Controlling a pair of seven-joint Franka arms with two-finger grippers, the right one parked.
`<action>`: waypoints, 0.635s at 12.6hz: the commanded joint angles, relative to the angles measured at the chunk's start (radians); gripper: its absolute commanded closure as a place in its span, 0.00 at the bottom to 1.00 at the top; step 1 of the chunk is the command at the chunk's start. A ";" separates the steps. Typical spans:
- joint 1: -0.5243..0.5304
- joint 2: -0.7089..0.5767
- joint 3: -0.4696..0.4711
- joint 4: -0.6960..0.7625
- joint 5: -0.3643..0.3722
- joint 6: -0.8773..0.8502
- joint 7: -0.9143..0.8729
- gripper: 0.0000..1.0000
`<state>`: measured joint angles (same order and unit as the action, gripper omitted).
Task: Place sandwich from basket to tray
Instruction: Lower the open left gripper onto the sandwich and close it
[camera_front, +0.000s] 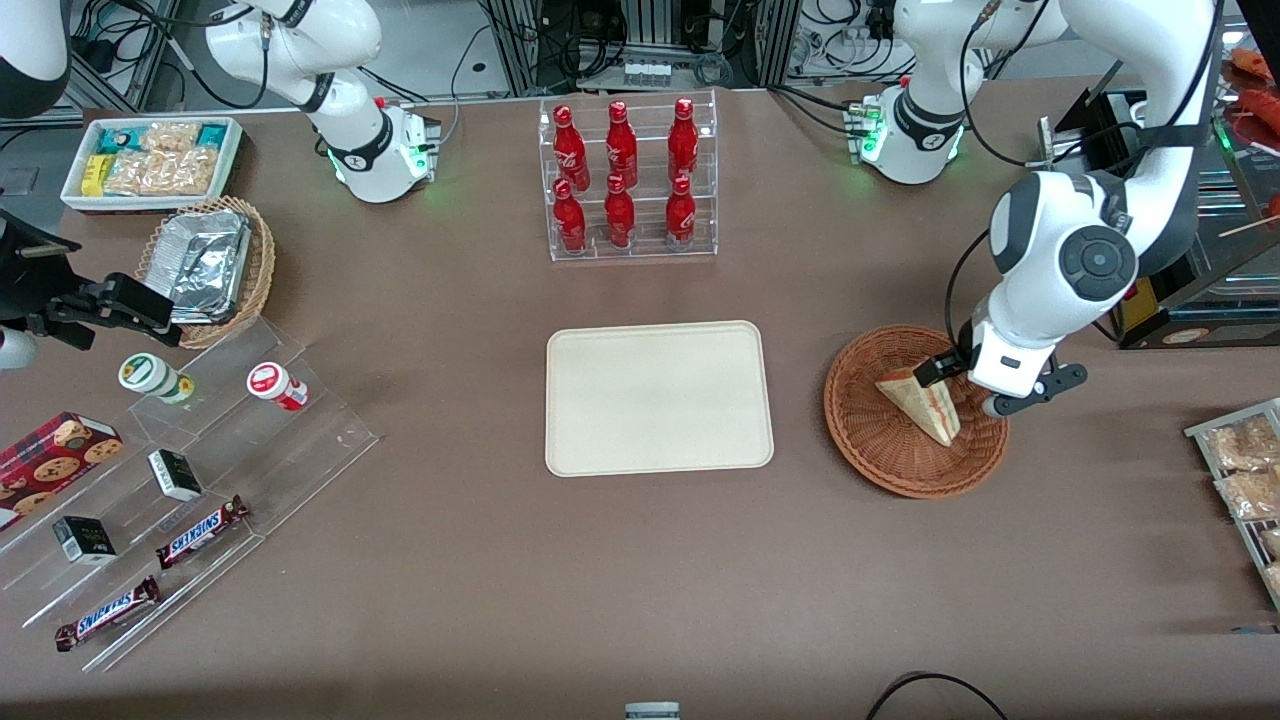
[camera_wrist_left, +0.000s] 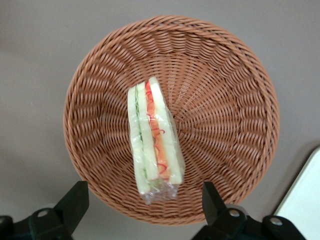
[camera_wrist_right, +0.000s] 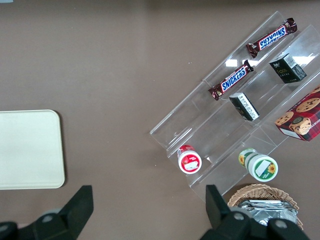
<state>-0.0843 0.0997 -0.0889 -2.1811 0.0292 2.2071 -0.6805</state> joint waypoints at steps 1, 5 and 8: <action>-0.009 -0.014 0.003 -0.032 0.006 0.026 -0.163 0.00; -0.009 0.024 0.003 -0.034 0.006 0.056 -0.330 0.00; -0.011 0.057 0.003 -0.034 0.006 0.077 -0.352 0.00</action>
<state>-0.0888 0.1433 -0.0889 -2.2038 0.0292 2.2539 -0.9987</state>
